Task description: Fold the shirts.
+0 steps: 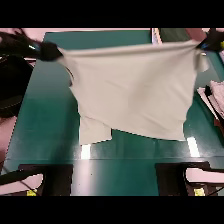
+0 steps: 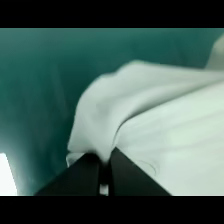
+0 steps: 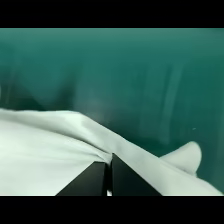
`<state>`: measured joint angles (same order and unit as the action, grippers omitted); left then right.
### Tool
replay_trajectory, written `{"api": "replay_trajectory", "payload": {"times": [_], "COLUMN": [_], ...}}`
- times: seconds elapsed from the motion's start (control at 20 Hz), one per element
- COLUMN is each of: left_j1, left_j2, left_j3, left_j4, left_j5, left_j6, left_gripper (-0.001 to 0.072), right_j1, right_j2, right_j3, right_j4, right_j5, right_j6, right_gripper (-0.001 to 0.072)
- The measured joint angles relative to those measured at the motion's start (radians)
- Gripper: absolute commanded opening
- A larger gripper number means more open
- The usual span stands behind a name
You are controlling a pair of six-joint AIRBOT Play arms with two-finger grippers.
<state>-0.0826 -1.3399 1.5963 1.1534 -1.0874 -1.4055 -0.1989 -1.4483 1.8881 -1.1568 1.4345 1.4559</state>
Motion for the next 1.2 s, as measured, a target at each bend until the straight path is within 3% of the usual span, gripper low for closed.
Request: {"api": "replay_trajectory", "payload": {"times": [0.05,0.1,0.4,0.7,0.95,1.2], "left_j1": [0.002,0.008,0.111,0.182,0.148,0.051], "left_j2": [-0.047,-0.091,-0.172,-0.061,-0.025,-0.018], "left_j3": [-0.01,-0.017,-0.03,-0.271,-0.544,-0.652], "left_j4": [0.003,0.006,0.002,0.025,-0.053,-0.137], "left_j5": [0.016,0.039,0.02,-0.053,0.017,0.152], "left_j6": [0.0,-0.001,-0.062,-0.07,0.01,0.074], "left_gripper": [0.0387,0.0619,0.0621,0.0621,0.0621,0.062], "right_j1": [0.024,0.042,0.066,0.051,0.053,0.053], "right_j2": [-0.055,-0.098,-0.184,-0.001,0.175,0.268], "right_j3": [0.002,0.002,-0.001,-0.251,-0.528,-0.646], "right_j4": [-0.005,-0.008,-0.013,0.013,0.165,0.248], "right_j5": [-0.015,-0.04,-0.123,-0.042,-0.102,-0.146], "right_j6": [0.011,0.023,0.06,-0.031,-0.069,-0.084], "right_gripper": [0.0171,0.0381,0.0364,0.0364,0.0364,0.0364]}}
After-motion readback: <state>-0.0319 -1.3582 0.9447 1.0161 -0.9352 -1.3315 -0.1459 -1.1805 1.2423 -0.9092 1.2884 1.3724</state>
